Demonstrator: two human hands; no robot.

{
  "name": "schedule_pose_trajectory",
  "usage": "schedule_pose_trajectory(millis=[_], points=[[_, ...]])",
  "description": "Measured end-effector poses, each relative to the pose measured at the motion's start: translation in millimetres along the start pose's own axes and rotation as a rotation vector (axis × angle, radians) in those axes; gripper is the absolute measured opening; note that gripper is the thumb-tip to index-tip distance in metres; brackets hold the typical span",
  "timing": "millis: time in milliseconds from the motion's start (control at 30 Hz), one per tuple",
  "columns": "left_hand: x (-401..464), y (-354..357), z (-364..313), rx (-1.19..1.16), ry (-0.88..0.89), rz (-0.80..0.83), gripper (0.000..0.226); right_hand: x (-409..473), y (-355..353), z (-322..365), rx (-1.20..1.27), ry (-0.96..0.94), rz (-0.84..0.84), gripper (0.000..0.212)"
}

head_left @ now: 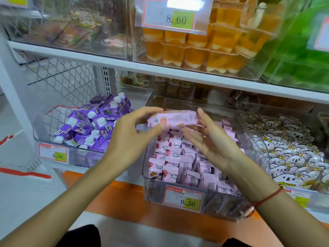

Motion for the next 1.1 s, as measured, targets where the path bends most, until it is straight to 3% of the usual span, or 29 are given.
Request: schedule_pose_trajectory(millis=[67, 167, 300, 433, 567, 767, 900, 1000, 1100], points=[[3, -1, 0, -0.211, -0.201, -0.049, 0.013, 0, -2, 1, -0.236, -0.122, 0.044, 0.030], [2, 0, -1, -0.306, -0.355, -0.071, 0.013, -4, 0, 4, -0.488, -0.333, 0.160, 0.048], [-1, 2, -3, -0.336, -0.388, -0.056, 0.030, -7, 0, 1, -0.511, -0.451, 0.136, 0.031], [-3, 6, -2, -0.315, -0.337, -0.038, 0.047, -4, -1, 0, -0.510, -0.426, 0.108, 0.023], [-3, 5, -4, -0.306, -0.249, -0.049, 0.030, -3, -2, -1, -0.667, -0.446, 0.139, 0.021], [-4, 11, -13, -0.243, -0.114, -0.035, 0.034, -12, 9, -5, -1.123, -0.760, 0.126, 0.039], [-6, 10, -4, -0.188, -0.106, -0.055, 0.038, -7, -3, 0, -1.154, -0.937, -0.037, 0.031], [-12, 8, 10, -0.040, -0.141, -0.069, 0.040, 8, -17, 7, -1.143, -0.870, -0.188, 0.032], [-16, 10, 23, 0.023, -0.276, -0.028, 0.036, 29, -21, 11, -1.067, -0.728, -0.191, 0.038]])
Point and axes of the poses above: each hand's wrist, its own x-axis towards the middle knuckle, its own y-axis out of the palm, z = x × y, the point moved 1 cm from there along x, towards the middle knuckle, and after that the axes turned 3 degrees about y, right-handed, at the moved point
